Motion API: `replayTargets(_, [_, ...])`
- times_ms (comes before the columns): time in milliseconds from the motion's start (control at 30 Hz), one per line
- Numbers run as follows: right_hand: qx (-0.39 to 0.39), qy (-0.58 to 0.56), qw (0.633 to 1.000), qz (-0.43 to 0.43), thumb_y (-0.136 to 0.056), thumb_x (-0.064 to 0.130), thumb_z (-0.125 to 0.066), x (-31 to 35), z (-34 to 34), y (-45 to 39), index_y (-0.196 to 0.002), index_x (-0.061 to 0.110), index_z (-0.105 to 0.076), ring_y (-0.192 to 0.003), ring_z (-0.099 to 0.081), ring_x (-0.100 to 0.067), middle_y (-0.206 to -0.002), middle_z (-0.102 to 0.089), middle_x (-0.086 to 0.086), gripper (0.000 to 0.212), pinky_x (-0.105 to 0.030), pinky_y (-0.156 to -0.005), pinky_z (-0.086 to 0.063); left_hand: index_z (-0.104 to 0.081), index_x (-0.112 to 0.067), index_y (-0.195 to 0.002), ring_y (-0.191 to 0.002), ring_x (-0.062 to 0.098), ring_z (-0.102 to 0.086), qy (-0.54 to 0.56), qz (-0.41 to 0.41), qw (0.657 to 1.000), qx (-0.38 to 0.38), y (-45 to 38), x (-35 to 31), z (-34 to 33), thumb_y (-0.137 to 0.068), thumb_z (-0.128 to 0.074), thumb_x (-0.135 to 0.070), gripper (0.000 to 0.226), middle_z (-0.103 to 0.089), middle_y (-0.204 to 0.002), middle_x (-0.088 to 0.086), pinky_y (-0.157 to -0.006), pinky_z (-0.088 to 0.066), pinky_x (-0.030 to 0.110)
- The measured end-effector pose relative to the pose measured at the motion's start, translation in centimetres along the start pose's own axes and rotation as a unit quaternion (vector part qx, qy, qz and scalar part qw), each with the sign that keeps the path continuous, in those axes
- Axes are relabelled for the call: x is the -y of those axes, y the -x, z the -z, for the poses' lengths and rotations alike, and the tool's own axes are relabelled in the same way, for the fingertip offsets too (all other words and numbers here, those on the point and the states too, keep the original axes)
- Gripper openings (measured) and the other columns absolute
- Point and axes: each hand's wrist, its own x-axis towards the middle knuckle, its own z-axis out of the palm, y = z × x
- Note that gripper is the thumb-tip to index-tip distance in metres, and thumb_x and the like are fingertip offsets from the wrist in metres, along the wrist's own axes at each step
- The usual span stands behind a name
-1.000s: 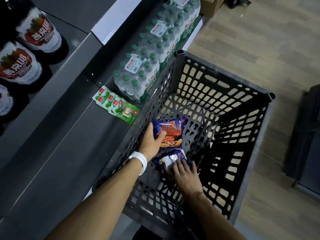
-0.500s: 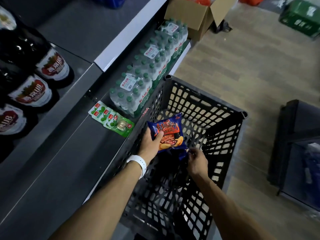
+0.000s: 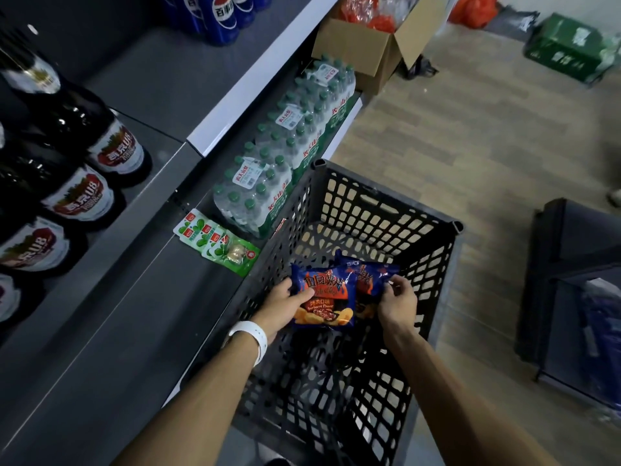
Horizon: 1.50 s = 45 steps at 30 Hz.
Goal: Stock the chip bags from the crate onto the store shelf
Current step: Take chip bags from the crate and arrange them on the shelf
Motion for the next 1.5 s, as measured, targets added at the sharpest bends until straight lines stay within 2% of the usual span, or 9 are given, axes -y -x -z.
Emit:
replayTargets(100, [0.043, -0.015, 0.999, -0.022, -0.106, 0.013, -0.042, 0.8, 0.7, -0.2, -0.108, 0.016, -0.057, -0.073, -0.066, -0.019, -0.098, -0.067, -0.005, 0.016, -0.028, -0.052, -0.057, -0.062, -0.022, -0.118, -0.106, 0.015, -0.066, 0.037, 0.018, 0.999, 0.030, 0.1, -0.7, -0.2, -0.090, -0.067, -0.033, 0.031, -0.070, -0.117, 0.000, -0.076, -0.048, 0.023])
replayTargets(267, [0.113, -0.023, 0.992, -0.051, -0.105, 0.011, -0.044, 1.6, 0.6, 0.3, -0.112, 0.012, -0.061, -0.082, -0.069, -0.025, -0.106, -0.070, -0.013, 0.019, -0.029, -0.057, -0.058, -0.035, -0.028, -0.149, -0.130, 0.012, -0.048, 0.101, 0.011, 0.993, 0.055, -0.7, -0.7, -1.0, -0.056, -0.084, -0.064, 0.111, -0.041, -0.151, -0.006, -0.112, -0.035, 0.036])
replayTargets(467, [0.117, -0.002, 0.991, -0.066, -0.104, 0.020, -0.048, 2.9, 0.7, 1.6, -0.099, 0.012, -0.056, -0.079, -0.065, -0.022, -0.106, -0.069, -0.020, 0.012, -0.042, -0.078, -0.057, -0.038, -0.028, -0.144, -0.125, 0.012, -0.049, 0.085, 0.003, 0.995, 0.051, 0.9, -2.5, -1.1, -0.082, -0.074, -0.045, 0.074, -0.045, -0.139, -0.006, -0.109, -0.036, 0.032])
replayTargets(700, [0.233, 0.011, 0.969, -0.081, -0.073, 0.094, -0.036, 6.9, 1.4, 6.4, -0.130, 0.025, -0.064, -0.113, -0.065, -0.018, -0.128, -0.067, -0.003, 0.094, -0.038, -0.099, -0.050, -0.044, -0.026, -0.139, -0.120, 0.017, -0.057, 0.018, 0.002, 0.999, -0.031, 1.7, -2.5, -0.1, -0.058, -0.065, -0.083, 0.101, -0.055, -0.136, -0.002, -0.107, -0.044, 0.044])
replayTargets(800, [0.315, 0.040, 0.946, -0.067, -0.088, 0.080, -0.032, 9.5, 1.7, 8.9, -0.116, 0.034, -0.069, -0.098, -0.070, -0.003, -0.109, -0.073, 0.011, 0.065, -0.020, -0.083, -0.052, -0.051, -0.023, -0.136, -0.114, 0.018, -0.062, -0.008, 0.023, 0.999, -0.038, 2.2, -3.5, 0.1, -0.061, -0.060, -0.087, 0.099, -0.063, -0.128, 0.001, -0.105, -0.046, 0.045])
replayTargets(933, [0.324, 0.134, 0.936, -0.002, -0.072, 0.082, -0.061, 12.6, 1.3, 10.1, -0.118, 0.030, -0.069, -0.106, -0.069, -0.013, -0.113, -0.074, 0.007, 0.070, -0.037, -0.105, -0.049, -0.055, -0.021, -0.123, -0.106, 0.019, -0.063, -0.015, 0.010, 0.999, -0.040, 8.1, -10.1, -0.3, -0.097, -0.052, -0.045, 0.036, -0.066, -0.116, 0.003, -0.103, -0.046, 0.039])
replayTargets(1100, [0.311, 0.137, 0.941, 0.007, -0.091, 0.044, -0.067, 16.7, 1.9, 11.6, -0.104, 0.023, -0.069, -0.084, -0.073, -0.010, -0.098, -0.076, 0.001, 0.024, -0.018, -0.076, -0.056, -0.049, -0.019, -0.127, -0.105, 0.018, -0.059, -0.015, -0.015, 0.999, -0.043, 10.8, -13.6, 0.9, -0.099, -0.049, -0.044, 0.037, -0.060, -0.120, -0.001, -0.100, -0.044, 0.032])
replayTargets(1333, [0.259, 0.133, 0.956, 0.044, -0.077, 0.052, -0.079, 22.2, 2.9, 13.2, -0.100, 0.013, -0.070, -0.083, -0.074, -0.026, -0.093, -0.077, -0.009, 0.045, -0.039, -0.084, -0.059, -0.062, -0.016, -0.113, -0.097, 0.022, -0.071, -0.016, -0.051, 0.998, -0.020, 14.4, -18.5, 2.4, -0.089, -0.064, -0.048, 0.041, -0.073, -0.106, 0.005, -0.096, -0.053, 0.042])
replayTargets(1500, [0.271, 0.120, 0.954, 0.037, -0.092, 0.029, -0.069, 25.6, 3.8, 16.0, -0.105, -0.001, -0.066, -0.058, -0.064, -0.020, -0.086, -0.072, -0.018, 0.033, -0.018, -0.048, -0.049, -0.063, -0.018, -0.114, -0.098, 0.018, -0.070, -0.063, -0.105, 0.992, -0.020, 17.1, -21.1, 3.4, -0.084, -0.074, -0.034, 0.036, -0.072, -0.109, 0.002, -0.095, -0.054, 0.041])
